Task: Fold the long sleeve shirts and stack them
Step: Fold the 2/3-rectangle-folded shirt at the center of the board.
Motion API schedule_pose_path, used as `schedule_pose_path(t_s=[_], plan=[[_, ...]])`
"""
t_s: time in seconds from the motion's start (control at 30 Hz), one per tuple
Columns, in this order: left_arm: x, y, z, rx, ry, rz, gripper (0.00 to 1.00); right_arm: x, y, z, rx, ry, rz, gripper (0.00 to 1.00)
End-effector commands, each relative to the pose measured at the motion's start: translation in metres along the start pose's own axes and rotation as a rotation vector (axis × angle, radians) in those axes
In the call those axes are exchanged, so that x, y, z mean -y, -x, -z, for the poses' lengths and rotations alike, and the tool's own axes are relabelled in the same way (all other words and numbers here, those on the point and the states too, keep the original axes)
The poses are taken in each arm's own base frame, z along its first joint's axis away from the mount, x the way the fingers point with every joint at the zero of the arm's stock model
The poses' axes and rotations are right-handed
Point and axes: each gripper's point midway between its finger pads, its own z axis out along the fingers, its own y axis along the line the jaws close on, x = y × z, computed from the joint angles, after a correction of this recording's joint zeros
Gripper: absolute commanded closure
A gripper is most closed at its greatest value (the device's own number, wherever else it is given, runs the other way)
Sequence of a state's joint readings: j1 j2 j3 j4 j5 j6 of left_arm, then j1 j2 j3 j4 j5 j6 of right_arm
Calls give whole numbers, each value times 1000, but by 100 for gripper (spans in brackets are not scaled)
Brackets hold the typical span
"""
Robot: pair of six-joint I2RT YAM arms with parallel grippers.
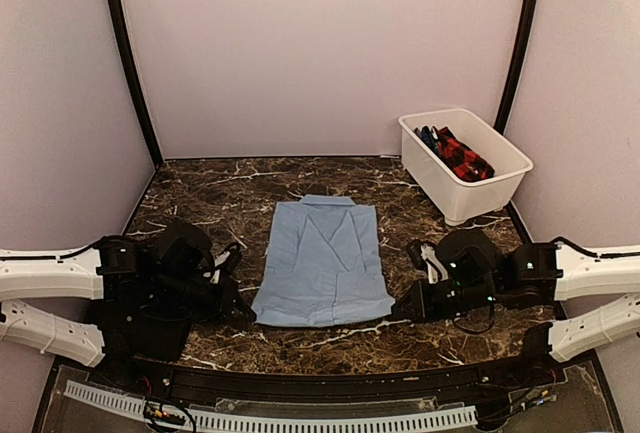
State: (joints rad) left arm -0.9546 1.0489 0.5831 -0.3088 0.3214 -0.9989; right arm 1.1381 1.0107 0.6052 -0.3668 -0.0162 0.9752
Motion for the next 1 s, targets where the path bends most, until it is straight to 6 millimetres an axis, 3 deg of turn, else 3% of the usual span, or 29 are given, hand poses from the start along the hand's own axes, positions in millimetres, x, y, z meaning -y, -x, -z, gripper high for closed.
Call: schedule_pose_path(t_s=[0.0,0.17,0.2,0.23,0.27,0.3,0.33,0.37,0.4,0.43,0.47,0.57,0.6,0.7,0.77,0.97], plan=[[32,19,29,74,-18,-51,100,-32,45,29,142,-12,21,100],[61,74,40,131,-64,-135,100,-40,121,41,271,-47,39,100],[63,100,41,169,-80,-121,100,-40,137,38,291,-43,47,100],[60,109,31,135,-84,-134,100,-34,154,31,305,-56,46,100],[66,134,38,184,-105,-141,100,-28,171,26,322,-56,43,100],[56,146,22,157,-84,-142,100,-18,188,17,334,-65,38,100],[60,170,27,188,-117,-140,100,-8,204,7,334,-73,29,100],[45,183,7,156,-103,-117,100,4,221,-3,342,-93,22,100],[50,209,11,196,-156,-122,100,20,235,-17,332,-120,9,100],[43,232,-5,197,-163,-105,100,30,250,-28,322,-123,3,100],[34,250,-7,208,-167,-84,100,44,263,-43,314,-135,-9,100],[17,307,-40,225,-154,-56,100,83,296,-79,291,-172,-49,100],[12,316,-45,227,-155,-38,100,91,304,-88,280,-180,-59,100],[-8,338,-73,218,-135,7,100,107,311,-118,225,-194,-61,100],[-20,338,-83,215,-118,30,100,111,306,-132,196,-190,-63,100],[-33,303,-90,180,-107,54,100,119,254,-138,133,-220,-64,100]])
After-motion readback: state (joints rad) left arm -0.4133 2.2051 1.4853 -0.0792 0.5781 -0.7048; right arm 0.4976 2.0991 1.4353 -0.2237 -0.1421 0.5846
